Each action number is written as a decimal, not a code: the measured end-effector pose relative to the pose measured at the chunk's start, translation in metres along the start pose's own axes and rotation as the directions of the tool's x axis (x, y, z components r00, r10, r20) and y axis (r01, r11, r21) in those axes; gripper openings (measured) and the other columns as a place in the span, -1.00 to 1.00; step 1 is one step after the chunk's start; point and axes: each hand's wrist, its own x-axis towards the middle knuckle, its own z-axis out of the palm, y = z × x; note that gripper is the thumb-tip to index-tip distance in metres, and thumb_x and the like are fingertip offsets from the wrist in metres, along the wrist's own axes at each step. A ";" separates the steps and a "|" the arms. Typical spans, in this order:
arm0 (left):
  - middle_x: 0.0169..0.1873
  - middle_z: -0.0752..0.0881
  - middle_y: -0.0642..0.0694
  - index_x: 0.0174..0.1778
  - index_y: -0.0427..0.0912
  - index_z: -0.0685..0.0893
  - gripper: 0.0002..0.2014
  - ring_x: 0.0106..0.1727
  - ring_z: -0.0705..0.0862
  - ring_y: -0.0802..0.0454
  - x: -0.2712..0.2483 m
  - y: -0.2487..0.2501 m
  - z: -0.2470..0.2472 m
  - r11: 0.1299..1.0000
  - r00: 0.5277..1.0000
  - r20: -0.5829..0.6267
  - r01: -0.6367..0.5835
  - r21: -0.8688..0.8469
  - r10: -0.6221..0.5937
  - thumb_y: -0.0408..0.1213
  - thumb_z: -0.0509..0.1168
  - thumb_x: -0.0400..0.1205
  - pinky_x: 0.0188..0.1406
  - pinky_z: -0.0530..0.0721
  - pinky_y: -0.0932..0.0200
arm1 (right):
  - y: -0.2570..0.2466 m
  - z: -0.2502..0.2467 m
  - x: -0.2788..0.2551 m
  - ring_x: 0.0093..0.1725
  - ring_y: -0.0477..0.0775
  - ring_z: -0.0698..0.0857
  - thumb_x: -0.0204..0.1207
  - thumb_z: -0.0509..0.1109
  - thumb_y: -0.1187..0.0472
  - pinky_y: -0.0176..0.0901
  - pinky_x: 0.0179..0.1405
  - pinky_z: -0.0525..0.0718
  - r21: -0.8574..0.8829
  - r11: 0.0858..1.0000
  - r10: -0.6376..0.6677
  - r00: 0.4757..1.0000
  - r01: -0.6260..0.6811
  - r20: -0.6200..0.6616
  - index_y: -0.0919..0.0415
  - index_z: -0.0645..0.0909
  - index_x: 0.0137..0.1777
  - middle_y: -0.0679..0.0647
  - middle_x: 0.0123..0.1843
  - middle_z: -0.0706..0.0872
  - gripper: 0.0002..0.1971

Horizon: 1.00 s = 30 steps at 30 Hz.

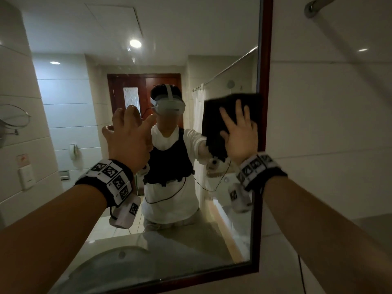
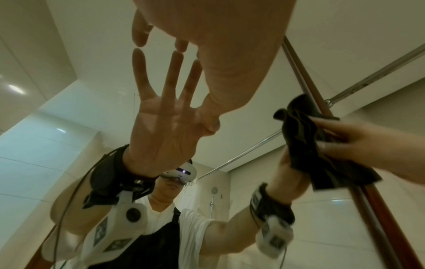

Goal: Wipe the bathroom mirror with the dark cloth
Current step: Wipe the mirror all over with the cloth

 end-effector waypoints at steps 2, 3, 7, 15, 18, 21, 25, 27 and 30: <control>0.44 0.32 -0.24 0.49 0.17 0.37 -0.10 0.49 0.25 -0.40 0.001 0.000 -0.001 1.000 1.000 -0.009 -0.004 0.008 0.004 -0.19 0.62 0.24 0.16 0.48 -0.55 | -0.007 -0.024 0.039 0.74 0.28 -0.10 0.69 0.27 0.10 0.42 0.60 0.21 -0.010 1.000 -0.021 1.000 0.021 -0.018 -0.19 0.03 0.73 0.13 0.78 -0.16 -0.31; 0.44 0.32 -0.24 0.49 0.18 0.37 -0.10 0.48 0.26 -0.40 0.002 -0.002 -0.001 1.000 1.000 -0.011 -0.007 0.012 0.008 -0.18 0.62 0.23 0.15 0.49 -0.54 | -0.010 -0.035 0.058 0.74 0.28 -0.09 0.68 0.28 0.10 0.42 0.59 0.20 -0.005 1.000 -0.028 0.999 0.028 -0.019 -0.19 0.03 0.73 0.14 0.78 -0.15 -0.30; 0.47 0.30 -0.22 0.51 0.21 0.34 -0.06 0.50 0.24 -0.38 0.001 -0.005 -0.003 1.000 1.000 -0.004 -0.011 0.012 0.011 -0.15 0.63 0.22 0.18 0.46 -0.54 | -0.017 -0.058 0.102 0.74 0.28 -0.10 0.66 0.32 0.13 0.48 0.56 0.16 0.051 0.999 -0.007 1.000 0.008 -0.009 -0.19 0.04 0.72 0.16 0.78 -0.15 -0.27; 0.54 0.23 -0.24 0.57 0.23 0.27 -0.01 0.56 0.18 -0.40 0.000 -0.005 0.002 1.000 1.000 0.014 0.000 -0.008 0.000 -0.10 0.64 0.25 0.25 0.39 -0.61 | -0.004 -0.028 0.054 0.74 0.30 -0.07 0.67 0.30 0.12 0.42 0.58 0.20 0.083 0.996 0.029 0.998 -0.025 -0.054 -0.16 0.07 0.73 0.19 0.78 -0.11 -0.31; 0.56 0.19 -0.24 0.59 0.23 0.24 -0.02 0.58 0.14 -0.41 -0.001 -0.001 0.002 1.000 0.999 0.031 0.014 -0.016 -0.013 -0.13 0.61 0.28 0.28 0.35 -0.63 | 0.000 -0.009 0.018 0.74 0.30 -0.08 0.67 0.29 0.14 0.43 0.58 0.24 0.088 0.995 0.048 0.998 -0.045 -0.034 -0.15 0.04 0.73 0.19 0.78 -0.13 -0.29; 0.58 0.16 -0.24 0.59 0.23 0.22 -0.02 0.61 0.11 -0.43 -0.002 0.003 0.000 0.999 0.998 0.052 0.039 -0.038 -0.037 -0.16 0.60 0.30 0.31 0.30 -0.67 | 0.000 0.012 -0.023 0.74 0.29 -0.12 0.69 0.25 0.13 0.44 0.59 0.21 0.090 0.992 0.089 0.996 -0.090 0.021 -0.16 0.00 0.74 0.16 0.78 -0.18 -0.29; 0.58 0.18 -0.21 0.55 0.20 0.30 -0.17 0.59 0.13 -0.40 -0.012 0.006 0.002 0.997 0.998 0.037 0.049 -0.064 -0.047 -0.21 0.52 0.39 0.30 0.29 -0.66 | 0.005 0.034 -0.066 0.71 0.41 0.06 0.60 0.33 0.15 0.51 0.45 0.42 0.091 0.994 0.056 0.998 -0.054 -0.023 -0.06 0.16 0.72 0.28 0.76 0.01 -0.29; 0.56 0.22 -0.20 0.54 0.19 0.33 -0.23 0.55 0.17 -0.37 -0.025 0.005 0.007 0.998 0.999 0.027 0.042 -0.050 -0.041 -0.21 0.48 0.41 0.26 0.34 -0.65 | 0.008 0.039 -0.074 0.70 0.44 0.08 0.57 0.38 0.16 0.50 0.45 0.44 0.074 0.996 0.054 0.999 -0.054 -0.003 -0.04 0.17 0.72 0.30 0.75 0.02 -0.26; 0.62 0.13 -0.18 0.59 0.21 0.27 -0.14 0.61 0.10 -0.35 -0.046 0.001 0.019 0.997 0.995 0.074 0.066 -0.040 -0.063 -0.14 0.52 0.38 0.24 0.36 -0.68 | 0.008 0.045 -0.085 0.72 0.41 0.00 0.60 0.36 0.16 0.46 0.54 0.35 0.066 0.995 0.069 0.996 -0.072 0.047 -0.06 0.11 0.73 0.28 0.76 -0.05 -0.25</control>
